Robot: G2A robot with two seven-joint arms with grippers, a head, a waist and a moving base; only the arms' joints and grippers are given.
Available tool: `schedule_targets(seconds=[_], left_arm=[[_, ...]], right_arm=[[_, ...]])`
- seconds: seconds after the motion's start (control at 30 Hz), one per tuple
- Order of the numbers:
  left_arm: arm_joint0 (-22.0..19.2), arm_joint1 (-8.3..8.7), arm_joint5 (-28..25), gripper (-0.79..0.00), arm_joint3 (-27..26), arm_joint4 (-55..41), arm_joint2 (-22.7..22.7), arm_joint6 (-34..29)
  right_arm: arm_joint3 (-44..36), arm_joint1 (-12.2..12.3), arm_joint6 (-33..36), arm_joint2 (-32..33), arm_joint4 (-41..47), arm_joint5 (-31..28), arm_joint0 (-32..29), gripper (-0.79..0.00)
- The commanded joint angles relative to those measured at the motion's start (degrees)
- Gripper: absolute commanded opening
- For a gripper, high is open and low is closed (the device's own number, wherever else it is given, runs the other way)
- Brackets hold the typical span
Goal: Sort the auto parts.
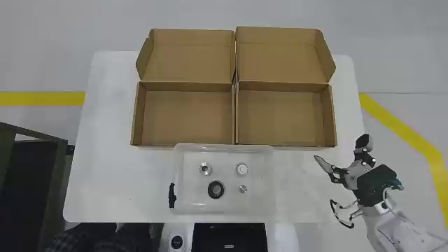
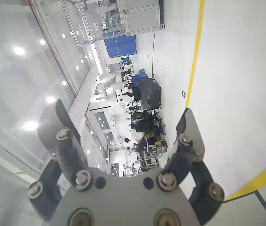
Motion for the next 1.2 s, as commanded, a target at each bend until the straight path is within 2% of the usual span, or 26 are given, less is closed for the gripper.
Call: schedule_targets(seconds=[0.0, 0.53, 0.63, 0.73, 1.17], left_arm=[[0.0, 0.0, 0.0, -0.001, 0.0, 0.0, 0.0, 0.0], [0.0, 0.0, 0.0, 0.0, 0.0, 0.0, 0.0, 0.0], [0.0, 0.0, 0.0, 0.0, 0.0, 0.0, 0.0, 0.0], [0.0, 0.0, 0.0, 0.0, 0.0, 0.0, 0.0, 0.0], [0.0, 0.0, 0.0, 0.0, 0.0, 0.0, 0.0, 0.0]], right_arm=[[0.0, 0.0, 0.0, 0.0, 0.0, 0.0, 0.0, 0.0], [0.0, 0.0, 0.0, 0.0, 0.0, 0.0, 0.0, -0.001], [-0.76, 0.08, 2.23, -0.67, -0.92, -0.87, 0.9, 0.0], [-2.11, 0.4, 4.26, -2.29, -2.45, -6.39, 2.11, 0.0], [-7.23, 1.18, 16.77, -10.82, -8.73, -17.49, 6.43, 0.0]])
